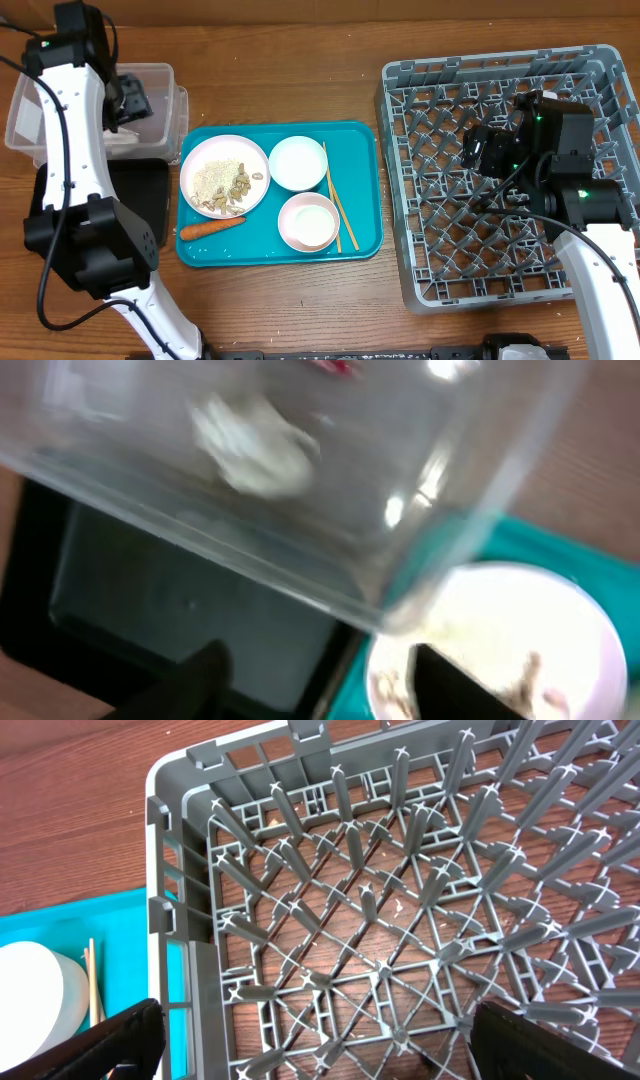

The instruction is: Sort waste into correct bins and load items into the dishwasher

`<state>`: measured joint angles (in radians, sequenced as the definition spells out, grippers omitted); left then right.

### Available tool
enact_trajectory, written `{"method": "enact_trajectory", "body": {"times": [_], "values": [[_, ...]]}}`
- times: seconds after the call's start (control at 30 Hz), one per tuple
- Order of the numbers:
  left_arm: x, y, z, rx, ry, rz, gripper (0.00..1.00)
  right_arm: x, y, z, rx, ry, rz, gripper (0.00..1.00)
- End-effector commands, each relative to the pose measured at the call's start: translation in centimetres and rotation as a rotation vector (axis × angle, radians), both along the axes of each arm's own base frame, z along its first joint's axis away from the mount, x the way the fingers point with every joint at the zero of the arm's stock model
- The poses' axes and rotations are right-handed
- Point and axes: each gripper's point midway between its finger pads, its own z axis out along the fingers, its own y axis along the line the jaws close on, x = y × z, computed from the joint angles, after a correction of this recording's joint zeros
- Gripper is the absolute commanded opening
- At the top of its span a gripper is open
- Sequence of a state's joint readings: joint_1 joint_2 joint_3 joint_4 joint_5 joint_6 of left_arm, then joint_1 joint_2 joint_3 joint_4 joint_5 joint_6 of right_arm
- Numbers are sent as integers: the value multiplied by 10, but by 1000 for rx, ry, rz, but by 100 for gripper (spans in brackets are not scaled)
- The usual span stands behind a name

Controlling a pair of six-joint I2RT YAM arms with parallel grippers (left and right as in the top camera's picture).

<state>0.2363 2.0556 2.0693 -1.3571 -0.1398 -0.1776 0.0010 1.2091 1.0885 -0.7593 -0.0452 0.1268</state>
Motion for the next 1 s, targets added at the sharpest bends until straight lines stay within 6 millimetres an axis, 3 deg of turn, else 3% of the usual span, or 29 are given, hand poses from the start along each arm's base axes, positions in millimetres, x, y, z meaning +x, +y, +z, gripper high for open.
{"method": "enact_trajectory", "body": {"times": [0.0, 0.13, 0.27, 0.5, 0.77, 0.97], "values": [[1, -72, 34, -154, -68, -242, 54, 4, 2, 15, 3, -41, 1, 100], [-19, -139, 38, -252, -5, -404, 57, 4, 2, 14, 3, -36, 1, 100], [-47, -193, 32, -280, 107, -556, 59, 4, 2, 14, 3, -36, 1, 100], [-103, -270, 11, -277, 304, -776, 63, 4, 2, 14, 3, -36, 1, 100], [-144, -307, -27, -265, 439, -854, 64, 1, 1, 12, 3, -21, 1, 100], [-165, -305, -58, -257, 530, -831, 65, -1, 1, 10, 3, -12, 1, 100]]}}
